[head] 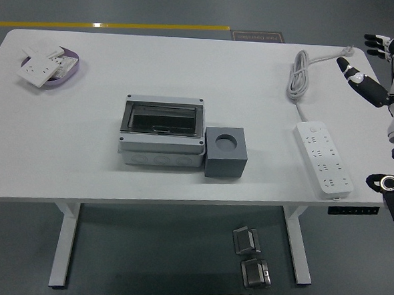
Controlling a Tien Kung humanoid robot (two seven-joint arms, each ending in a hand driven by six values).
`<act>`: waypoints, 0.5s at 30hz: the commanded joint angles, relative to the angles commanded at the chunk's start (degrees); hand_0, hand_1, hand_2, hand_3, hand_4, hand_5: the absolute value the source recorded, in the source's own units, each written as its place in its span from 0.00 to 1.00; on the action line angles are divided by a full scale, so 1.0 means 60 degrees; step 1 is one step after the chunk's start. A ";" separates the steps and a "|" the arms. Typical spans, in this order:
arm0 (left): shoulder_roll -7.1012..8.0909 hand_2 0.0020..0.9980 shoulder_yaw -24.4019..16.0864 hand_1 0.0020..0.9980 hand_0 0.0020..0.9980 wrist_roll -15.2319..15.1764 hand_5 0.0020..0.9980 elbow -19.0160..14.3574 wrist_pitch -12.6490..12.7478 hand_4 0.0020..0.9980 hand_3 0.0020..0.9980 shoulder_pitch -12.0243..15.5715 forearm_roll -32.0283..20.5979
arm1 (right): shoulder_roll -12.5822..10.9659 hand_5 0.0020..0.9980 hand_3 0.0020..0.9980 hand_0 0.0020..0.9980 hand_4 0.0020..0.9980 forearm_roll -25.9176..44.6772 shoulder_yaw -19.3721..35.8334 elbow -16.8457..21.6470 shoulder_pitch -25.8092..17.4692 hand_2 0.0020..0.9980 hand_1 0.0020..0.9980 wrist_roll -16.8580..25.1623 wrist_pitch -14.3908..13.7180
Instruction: Pick up the cylinder from the cube,place it in the box,flap close box
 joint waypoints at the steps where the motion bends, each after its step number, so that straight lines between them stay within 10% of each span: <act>1: 0.0006 0.53 -0.0069 0.59 0.58 0.0018 0.00 0.0000 -0.0005 0.50 0.55 0.0001 0.0067 | 0.0013 0.53 0.73 0.81 0.93 -0.0016 0.0048 0.0009 -0.0012 0.73 0.73 0.0001 0.0001; 15: 0.0057 0.53 -0.0326 0.59 0.59 0.0106 0.00 0.0000 -0.0038 0.50 0.55 0.0005 0.0357 | 0.0016 0.52 0.73 0.81 0.93 -0.0654 0.0316 0.0064 -0.0107 0.73 0.73 -0.0191 0.0027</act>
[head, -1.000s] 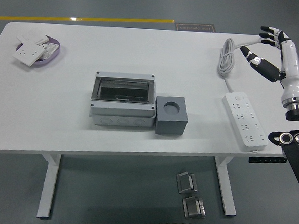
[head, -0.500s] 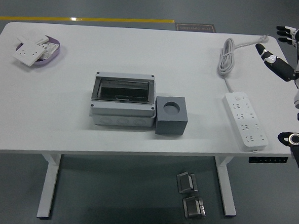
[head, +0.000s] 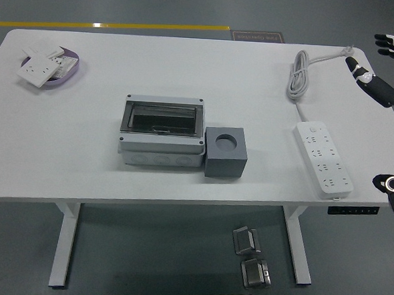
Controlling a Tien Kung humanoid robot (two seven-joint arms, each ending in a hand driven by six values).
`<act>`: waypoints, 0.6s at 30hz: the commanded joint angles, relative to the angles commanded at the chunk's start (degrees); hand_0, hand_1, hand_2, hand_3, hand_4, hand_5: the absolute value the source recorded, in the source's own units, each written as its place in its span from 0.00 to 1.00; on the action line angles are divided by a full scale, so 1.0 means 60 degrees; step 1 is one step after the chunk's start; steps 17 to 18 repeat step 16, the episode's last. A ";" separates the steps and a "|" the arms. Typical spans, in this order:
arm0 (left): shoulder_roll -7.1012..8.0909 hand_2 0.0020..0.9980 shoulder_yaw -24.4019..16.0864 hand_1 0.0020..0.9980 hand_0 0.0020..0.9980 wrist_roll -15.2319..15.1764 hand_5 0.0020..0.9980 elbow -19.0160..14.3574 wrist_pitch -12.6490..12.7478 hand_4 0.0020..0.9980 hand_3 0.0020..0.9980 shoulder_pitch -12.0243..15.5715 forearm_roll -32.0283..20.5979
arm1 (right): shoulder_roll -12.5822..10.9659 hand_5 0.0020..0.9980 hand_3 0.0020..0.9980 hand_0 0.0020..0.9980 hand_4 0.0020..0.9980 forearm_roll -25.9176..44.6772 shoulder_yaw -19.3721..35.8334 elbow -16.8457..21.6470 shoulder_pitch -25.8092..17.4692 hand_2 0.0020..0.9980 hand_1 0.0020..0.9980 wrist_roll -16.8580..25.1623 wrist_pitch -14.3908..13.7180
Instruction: Pick up the cylinder from the cube,place it in the box,flap close box
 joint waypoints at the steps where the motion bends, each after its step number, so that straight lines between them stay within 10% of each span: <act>1: -0.0001 0.53 0.0000 0.59 0.59 0.0003 0.00 0.0000 0.0000 0.50 0.55 0.0000 -0.0001 | -0.0002 0.52 0.73 0.81 0.93 -0.0051 -0.0011 0.0001 0.0005 0.73 0.73 -0.0020 0.0005; 18: -0.0008 0.53 -0.0024 0.59 0.59 0.0060 0.00 0.0000 0.0010 0.50 0.55 -0.0013 0.0060 | 0.0028 0.52 0.73 0.81 0.92 -0.0459 -0.0149 0.0004 0.0131 0.73 0.72 -0.0165 0.0060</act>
